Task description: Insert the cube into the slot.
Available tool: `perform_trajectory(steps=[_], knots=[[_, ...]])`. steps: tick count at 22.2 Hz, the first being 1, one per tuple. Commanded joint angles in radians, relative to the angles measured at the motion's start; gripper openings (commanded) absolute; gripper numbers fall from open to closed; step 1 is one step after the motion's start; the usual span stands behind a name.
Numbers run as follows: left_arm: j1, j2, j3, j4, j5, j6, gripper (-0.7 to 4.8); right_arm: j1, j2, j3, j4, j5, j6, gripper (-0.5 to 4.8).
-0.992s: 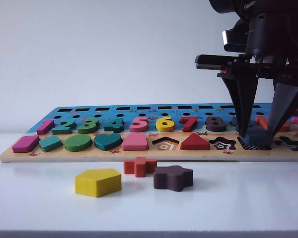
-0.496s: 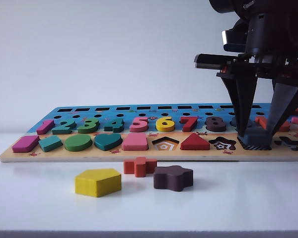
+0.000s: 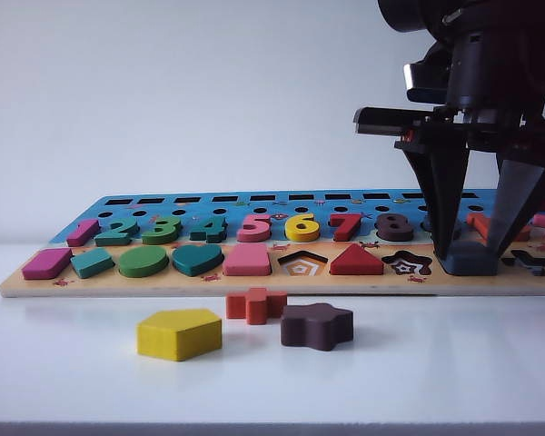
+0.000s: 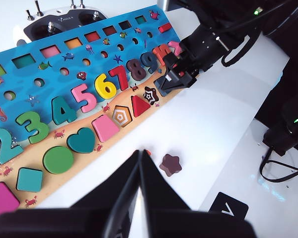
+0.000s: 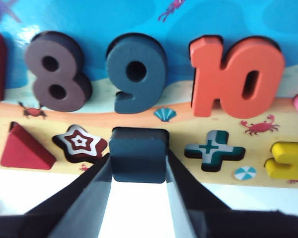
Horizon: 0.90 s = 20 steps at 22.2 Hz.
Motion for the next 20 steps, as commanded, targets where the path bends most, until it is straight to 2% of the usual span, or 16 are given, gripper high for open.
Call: perform_trajectory(steps=[1,4,20], knots=[[-0.001,0.001,0.003,0.012,0.005,0.005,0.10,0.001,0.008,0.003,0.011,-0.003,-0.002,0.05],[-0.001,0.001,0.003,0.012,0.005,0.005,0.10,0.001,0.009,0.003,0.016,-0.003,-0.001,0.14],[-0.001,0.001,0.003,0.012,0.005,0.005,0.10,0.001,0.005,0.003,0.049,-0.003,-0.007,1.55]])
